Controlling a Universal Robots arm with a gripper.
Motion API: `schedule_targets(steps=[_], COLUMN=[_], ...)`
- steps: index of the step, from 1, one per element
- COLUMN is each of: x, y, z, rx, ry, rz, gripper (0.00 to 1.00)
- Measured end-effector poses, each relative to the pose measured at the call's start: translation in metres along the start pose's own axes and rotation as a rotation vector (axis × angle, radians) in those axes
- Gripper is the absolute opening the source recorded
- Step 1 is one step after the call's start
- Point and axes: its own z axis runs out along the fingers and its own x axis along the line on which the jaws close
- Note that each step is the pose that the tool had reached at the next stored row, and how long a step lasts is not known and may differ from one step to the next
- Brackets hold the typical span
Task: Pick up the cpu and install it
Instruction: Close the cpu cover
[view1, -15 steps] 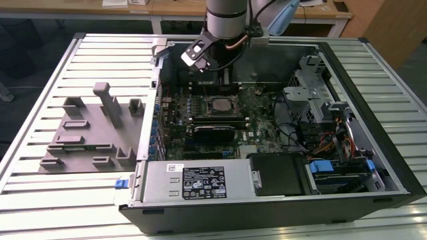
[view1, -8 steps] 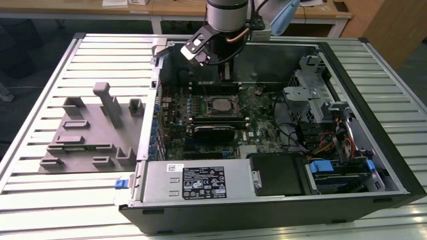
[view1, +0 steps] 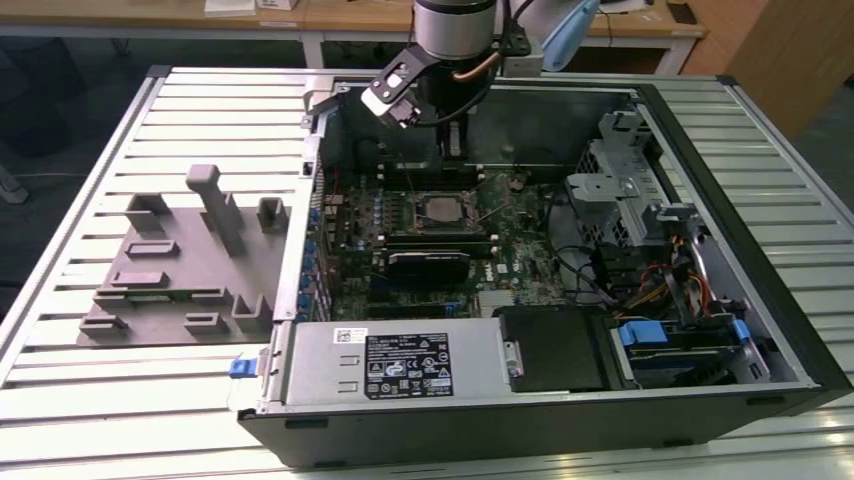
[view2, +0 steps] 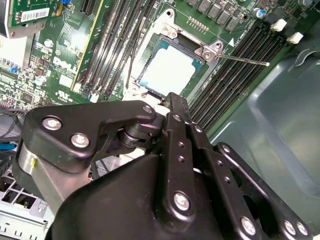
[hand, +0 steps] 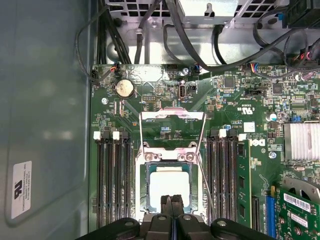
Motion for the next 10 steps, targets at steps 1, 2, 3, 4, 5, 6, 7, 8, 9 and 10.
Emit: schedule_targets(steps=[1,2,3,4,5,6,7,8,9,10], x=[0.0,0.0,0.0,0.0,0.0,0.0,0.0,0.0,0.0,0.0], y=[0.0,0.0,0.0,0.0,0.0,0.0,0.0,0.0,0.0,0.0001], z=[0.0,0.0,0.0,-0.0001,-0.0001,-0.0001,-0.0001,-0.0001,-0.0008,-0.0016], rx=[0.0,0.0,0.0,0.0,0.0,0.0,0.0,0.0,0.0003,0.0002], ry=[0.0,0.0,0.0,0.0,0.0,0.0,0.0,0.0001,-0.0004,-0.0004], rz=[0.0,0.0,0.0,0.0,0.0,0.0,0.0,0.0,0.0,0.0], gripper=[0.11,0.11,0.11,0.11,0.11,0.11,0.11,0.11,0.11,0.11])
